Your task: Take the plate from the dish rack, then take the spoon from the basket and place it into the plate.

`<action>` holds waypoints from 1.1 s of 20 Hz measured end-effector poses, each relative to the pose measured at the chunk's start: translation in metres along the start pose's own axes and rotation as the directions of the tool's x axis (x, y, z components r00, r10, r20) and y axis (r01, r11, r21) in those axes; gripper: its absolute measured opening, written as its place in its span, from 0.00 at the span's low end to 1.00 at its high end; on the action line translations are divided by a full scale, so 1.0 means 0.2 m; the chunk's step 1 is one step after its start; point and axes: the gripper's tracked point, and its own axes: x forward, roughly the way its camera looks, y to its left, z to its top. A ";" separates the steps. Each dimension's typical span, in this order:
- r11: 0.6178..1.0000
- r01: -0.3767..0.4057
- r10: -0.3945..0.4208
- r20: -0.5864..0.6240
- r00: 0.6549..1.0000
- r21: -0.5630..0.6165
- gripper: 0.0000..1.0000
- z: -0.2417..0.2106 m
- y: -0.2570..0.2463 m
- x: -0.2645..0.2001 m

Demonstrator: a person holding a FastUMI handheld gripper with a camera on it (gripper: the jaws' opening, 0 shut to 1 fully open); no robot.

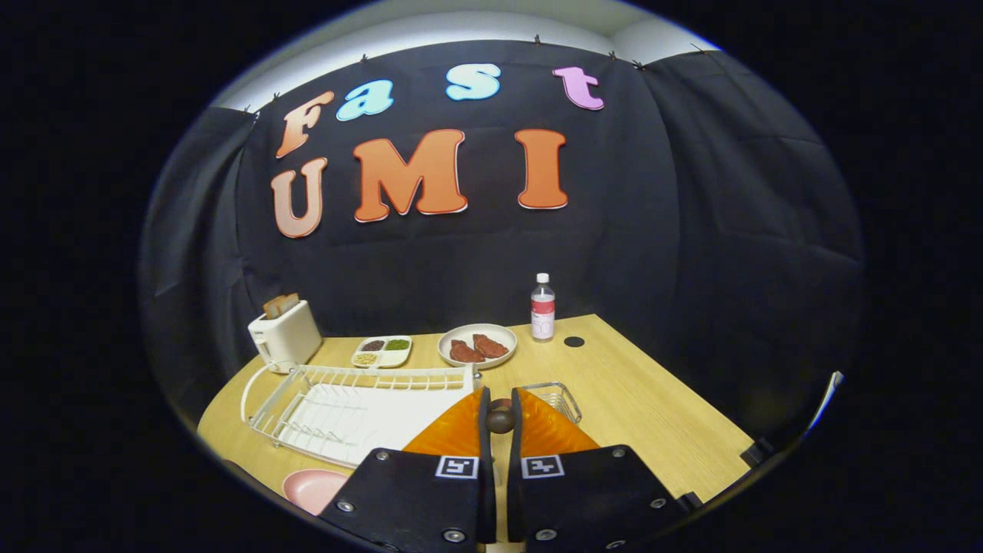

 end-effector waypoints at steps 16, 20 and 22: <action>0.967 -0.253 0.249 -0.089 0.964 -0.037 0.06 -0.43 0.85 -0.45; 0.964 -0.263 0.254 -0.152 0.955 -0.036 0.06 -0.63 0.88 -0.44; 0.963 -0.265 0.253 -0.167 0.953 -0.051 0.06 -0.70 0.89 -0.42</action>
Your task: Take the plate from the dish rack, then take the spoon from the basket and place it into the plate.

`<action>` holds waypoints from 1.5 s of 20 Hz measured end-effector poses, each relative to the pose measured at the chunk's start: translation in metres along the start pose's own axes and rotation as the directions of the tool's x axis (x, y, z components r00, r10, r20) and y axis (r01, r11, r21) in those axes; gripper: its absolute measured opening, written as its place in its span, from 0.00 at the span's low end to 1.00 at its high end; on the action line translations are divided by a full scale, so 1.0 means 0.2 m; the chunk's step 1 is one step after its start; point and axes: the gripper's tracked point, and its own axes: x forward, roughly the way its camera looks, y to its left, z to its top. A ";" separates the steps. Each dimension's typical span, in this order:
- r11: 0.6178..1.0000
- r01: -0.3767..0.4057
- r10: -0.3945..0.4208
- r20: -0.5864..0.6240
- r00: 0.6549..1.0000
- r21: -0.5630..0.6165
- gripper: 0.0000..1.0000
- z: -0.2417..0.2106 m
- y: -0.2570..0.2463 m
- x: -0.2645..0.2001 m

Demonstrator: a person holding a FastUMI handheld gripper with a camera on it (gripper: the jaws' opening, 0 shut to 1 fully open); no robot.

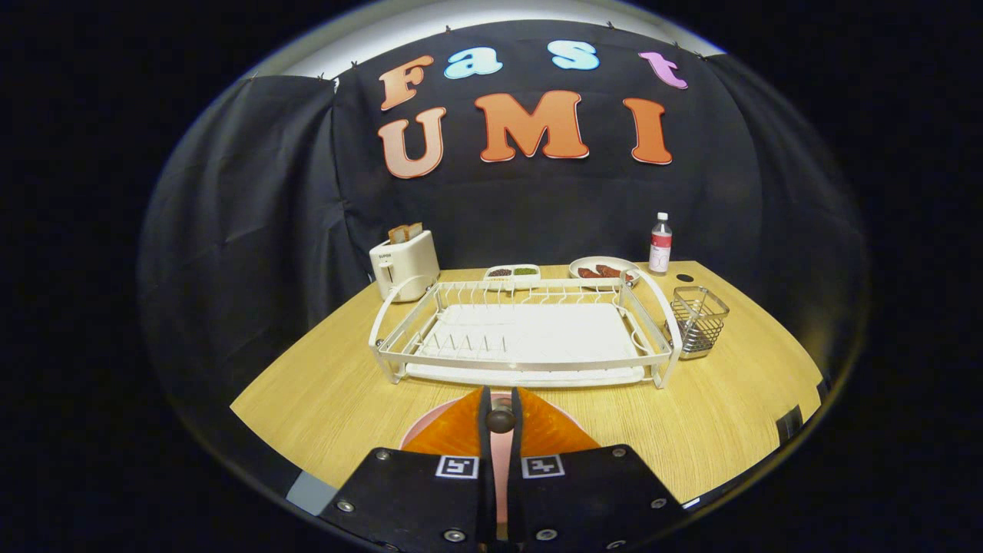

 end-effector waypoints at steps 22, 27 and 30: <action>0.996 0.063 -0.061 -0.040 0.997 0.064 0.90 0.16 -0.34 -0.11; 0.991 0.125 -0.127 0.043 0.991 0.054 0.98 0.42 -0.61 -0.19; 0.986 0.152 -0.157 0.078 0.985 0.061 0.98 0.55 -0.77 -0.25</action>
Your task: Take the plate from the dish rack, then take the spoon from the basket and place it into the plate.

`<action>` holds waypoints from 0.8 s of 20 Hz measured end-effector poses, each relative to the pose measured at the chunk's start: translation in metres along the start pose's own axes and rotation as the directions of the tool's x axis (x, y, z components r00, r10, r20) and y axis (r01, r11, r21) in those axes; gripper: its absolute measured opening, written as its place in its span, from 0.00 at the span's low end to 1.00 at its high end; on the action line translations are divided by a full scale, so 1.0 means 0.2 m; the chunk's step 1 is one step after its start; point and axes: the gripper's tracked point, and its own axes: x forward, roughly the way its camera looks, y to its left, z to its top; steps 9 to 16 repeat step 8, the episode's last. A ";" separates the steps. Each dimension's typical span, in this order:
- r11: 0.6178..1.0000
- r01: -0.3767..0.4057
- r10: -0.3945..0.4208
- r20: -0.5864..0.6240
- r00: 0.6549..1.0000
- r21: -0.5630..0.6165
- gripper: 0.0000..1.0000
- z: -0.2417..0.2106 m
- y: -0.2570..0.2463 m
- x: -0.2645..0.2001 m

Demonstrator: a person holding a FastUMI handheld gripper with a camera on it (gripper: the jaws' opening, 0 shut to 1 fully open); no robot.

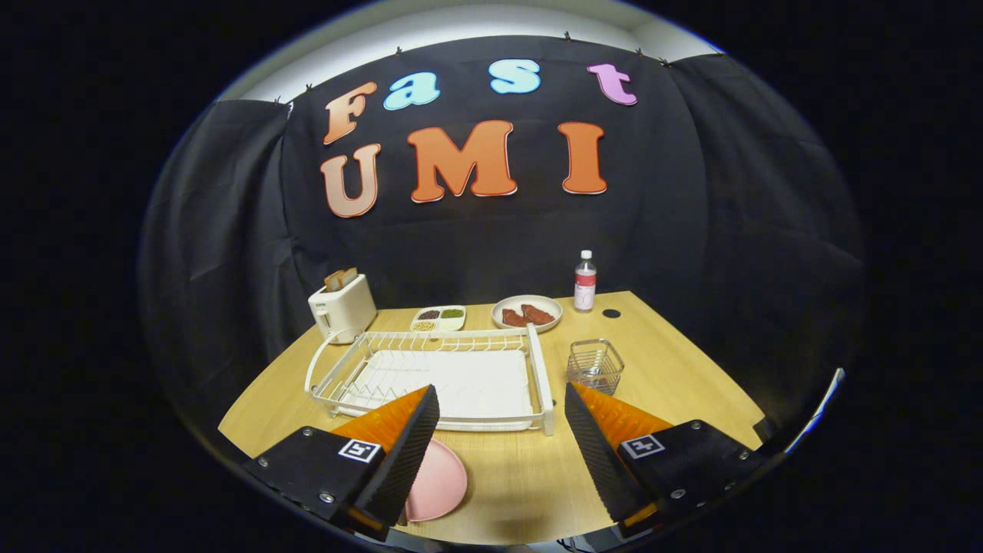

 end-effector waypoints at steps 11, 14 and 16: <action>0.992 0.124 -0.128 0.144 0.981 0.040 0.97 0.40 -0.45 -0.11; 0.992 0.124 -0.128 0.144 0.981 0.040 0.97 0.40 -0.45 -0.11; 0.992 0.124 -0.128 0.144 0.981 0.040 0.97 0.40 -0.45 -0.11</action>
